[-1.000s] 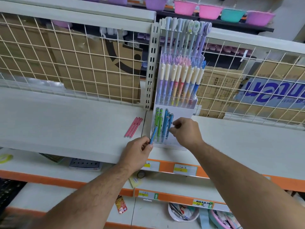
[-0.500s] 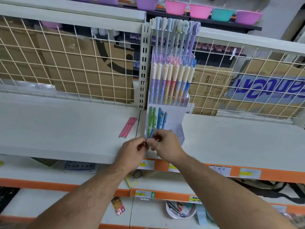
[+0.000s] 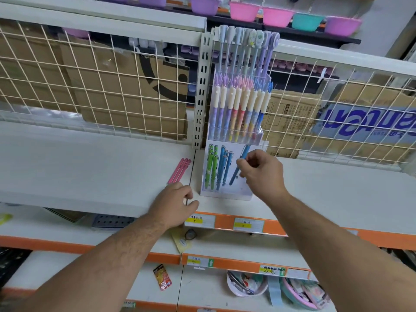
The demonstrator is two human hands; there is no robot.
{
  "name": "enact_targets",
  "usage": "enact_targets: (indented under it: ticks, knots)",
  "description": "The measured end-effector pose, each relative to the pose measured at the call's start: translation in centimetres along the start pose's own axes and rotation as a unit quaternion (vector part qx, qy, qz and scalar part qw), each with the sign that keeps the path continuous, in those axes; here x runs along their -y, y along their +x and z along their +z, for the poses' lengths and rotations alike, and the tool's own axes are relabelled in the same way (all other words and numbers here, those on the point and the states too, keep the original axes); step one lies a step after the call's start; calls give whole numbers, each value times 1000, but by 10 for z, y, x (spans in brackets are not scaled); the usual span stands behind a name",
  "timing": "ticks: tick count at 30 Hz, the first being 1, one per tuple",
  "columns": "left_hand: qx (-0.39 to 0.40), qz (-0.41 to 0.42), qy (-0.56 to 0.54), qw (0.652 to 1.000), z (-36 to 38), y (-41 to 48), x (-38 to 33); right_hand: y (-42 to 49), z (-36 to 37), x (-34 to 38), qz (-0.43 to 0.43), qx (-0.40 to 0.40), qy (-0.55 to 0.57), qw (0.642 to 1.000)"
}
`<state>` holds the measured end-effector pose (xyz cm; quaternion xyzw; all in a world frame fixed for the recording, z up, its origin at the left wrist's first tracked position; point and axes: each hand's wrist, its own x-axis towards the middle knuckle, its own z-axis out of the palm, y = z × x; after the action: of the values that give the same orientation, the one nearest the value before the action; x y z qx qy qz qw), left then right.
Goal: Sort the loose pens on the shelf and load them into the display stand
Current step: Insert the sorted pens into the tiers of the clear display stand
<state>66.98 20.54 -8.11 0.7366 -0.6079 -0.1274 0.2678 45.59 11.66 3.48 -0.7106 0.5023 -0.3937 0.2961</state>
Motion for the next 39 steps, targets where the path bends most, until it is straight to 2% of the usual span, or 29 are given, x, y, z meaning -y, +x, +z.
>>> enact_targets:
  ticks: [21,39]
  knots:
    - [13,-3,-9,1000,3,4,2,12,22,-3,-13,11,-66,998]
    - [10,-4,-8,1000,4,5,4,6,36,-23,20,46,-118,992]
